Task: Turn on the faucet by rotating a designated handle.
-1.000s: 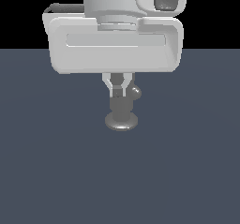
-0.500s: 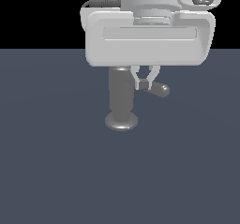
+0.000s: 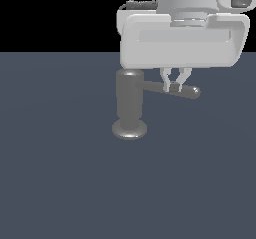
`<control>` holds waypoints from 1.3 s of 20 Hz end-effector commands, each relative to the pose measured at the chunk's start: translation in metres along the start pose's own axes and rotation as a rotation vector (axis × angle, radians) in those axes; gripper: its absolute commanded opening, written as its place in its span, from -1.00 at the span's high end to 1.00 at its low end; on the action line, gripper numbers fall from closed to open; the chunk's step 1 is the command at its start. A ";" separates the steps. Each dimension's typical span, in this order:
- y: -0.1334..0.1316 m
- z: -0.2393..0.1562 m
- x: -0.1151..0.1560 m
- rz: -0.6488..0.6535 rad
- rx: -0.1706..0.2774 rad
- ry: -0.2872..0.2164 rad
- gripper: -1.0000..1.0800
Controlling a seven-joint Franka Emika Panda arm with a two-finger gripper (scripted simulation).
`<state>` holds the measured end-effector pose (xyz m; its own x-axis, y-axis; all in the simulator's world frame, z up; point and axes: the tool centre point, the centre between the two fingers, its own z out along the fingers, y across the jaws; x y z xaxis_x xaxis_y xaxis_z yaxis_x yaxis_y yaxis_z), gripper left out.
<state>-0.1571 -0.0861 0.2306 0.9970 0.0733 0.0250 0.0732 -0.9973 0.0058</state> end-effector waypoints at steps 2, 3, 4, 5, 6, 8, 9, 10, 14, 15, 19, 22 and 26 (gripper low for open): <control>0.022 0.010 -0.006 0.018 0.006 -0.025 1.00; 0.027 0.011 -0.005 0.018 0.006 -0.025 1.00; 0.031 0.011 -0.004 0.018 0.006 -0.025 1.00; 0.036 0.011 -0.003 0.018 0.006 -0.025 1.00; 0.040 0.011 -0.003 0.018 0.006 -0.025 1.00; 0.045 0.011 -0.002 0.018 0.006 -0.025 1.00; 0.030 -0.002 0.010 -0.012 -0.003 0.006 1.00; 0.033 -0.002 0.013 -0.011 -0.003 0.005 1.00; 0.042 0.000 0.023 -0.009 -0.003 0.003 1.00; 0.044 0.000 0.025 -0.008 -0.002 0.002 1.00; 0.052 0.001 0.035 -0.007 -0.002 0.000 1.00; 0.059 0.002 0.043 -0.004 -0.001 -0.002 1.00; 0.068 0.003 0.052 -0.003 -0.001 -0.004 1.00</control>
<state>-0.1066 -0.1522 0.2333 0.9976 0.0636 0.0259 0.0635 -0.9980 0.0061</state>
